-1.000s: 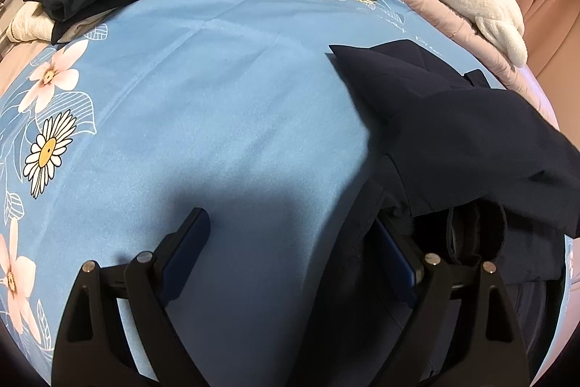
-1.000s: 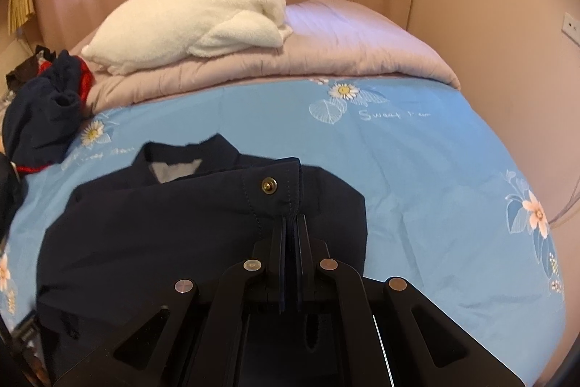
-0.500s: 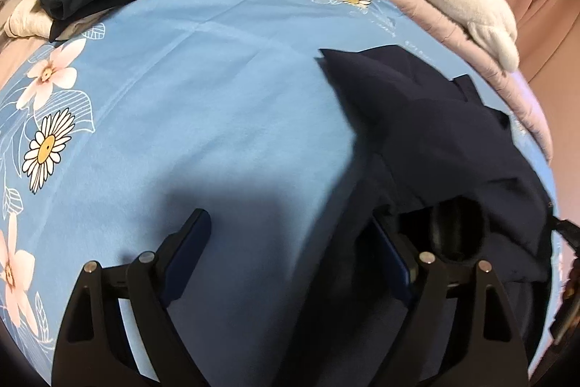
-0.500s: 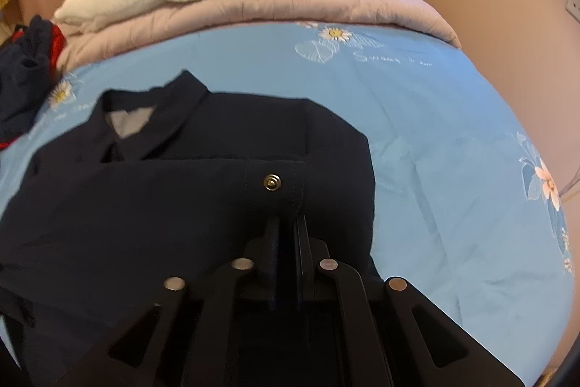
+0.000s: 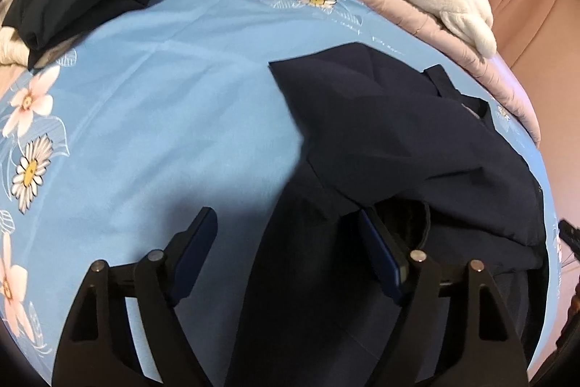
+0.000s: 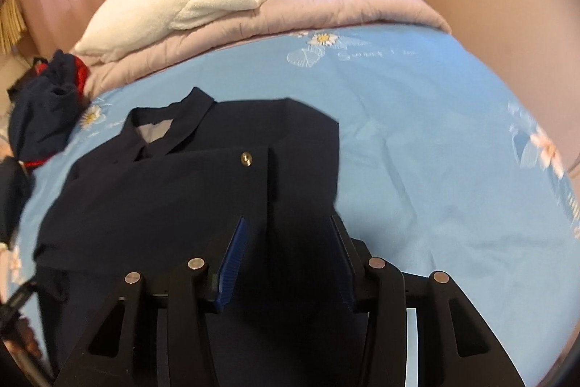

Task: Fold large clothes

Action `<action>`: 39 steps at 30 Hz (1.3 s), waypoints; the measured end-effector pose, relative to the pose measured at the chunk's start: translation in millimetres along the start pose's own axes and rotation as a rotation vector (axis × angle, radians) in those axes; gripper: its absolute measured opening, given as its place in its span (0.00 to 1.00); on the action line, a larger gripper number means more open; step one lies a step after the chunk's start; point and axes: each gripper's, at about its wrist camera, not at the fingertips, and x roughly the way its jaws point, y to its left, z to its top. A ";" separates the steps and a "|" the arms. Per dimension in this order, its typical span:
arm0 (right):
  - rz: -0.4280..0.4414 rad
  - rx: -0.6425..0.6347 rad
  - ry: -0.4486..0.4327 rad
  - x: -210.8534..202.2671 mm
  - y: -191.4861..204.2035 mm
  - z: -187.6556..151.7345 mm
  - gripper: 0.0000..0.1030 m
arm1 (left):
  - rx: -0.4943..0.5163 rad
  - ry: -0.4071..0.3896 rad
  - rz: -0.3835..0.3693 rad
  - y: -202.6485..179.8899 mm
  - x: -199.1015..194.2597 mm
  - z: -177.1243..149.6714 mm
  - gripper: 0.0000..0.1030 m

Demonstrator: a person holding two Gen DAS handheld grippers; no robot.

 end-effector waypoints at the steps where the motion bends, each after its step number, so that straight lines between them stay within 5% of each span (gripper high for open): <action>1: 0.021 0.008 0.009 -0.2 -2.4 -4.1 0.43 | -0.004 0.002 0.000 0.6 1.3 -0.8 0.70; 14: 0.140 -0.039 0.062 34.2 27.4 -26.8 0.43 | 0.003 -0.008 0.003 0.7 5.1 -7.6 0.55; 16: 0.114 -0.047 0.080 42.7 31.2 -29.0 0.30 | 0.005 -0.013 0.006 1.1 4.8 -8.5 0.53; 17: 0.096 -0.060 0.085 46.0 33.7 -30.7 0.10 | 0.008 -0.016 0.010 1.0 5.0 -8.7 0.51; 20: 0.060 -0.077 0.062 44.3 36.0 -33.7 0.08 | 0.041 -0.031 0.063 0.4 7.7 -10.5 0.33; 32: 0.086 -0.007 -0.205 -48.9 25.9 -5.1 0.03 | 0.009 -0.037 0.024 8.2 0.2 -6.0 0.27; 39: 0.031 -0.002 -0.142 -19.2 21.3 -12.9 0.03 | 0.001 -0.011 0.017 12.1 -0.7 -7.2 0.27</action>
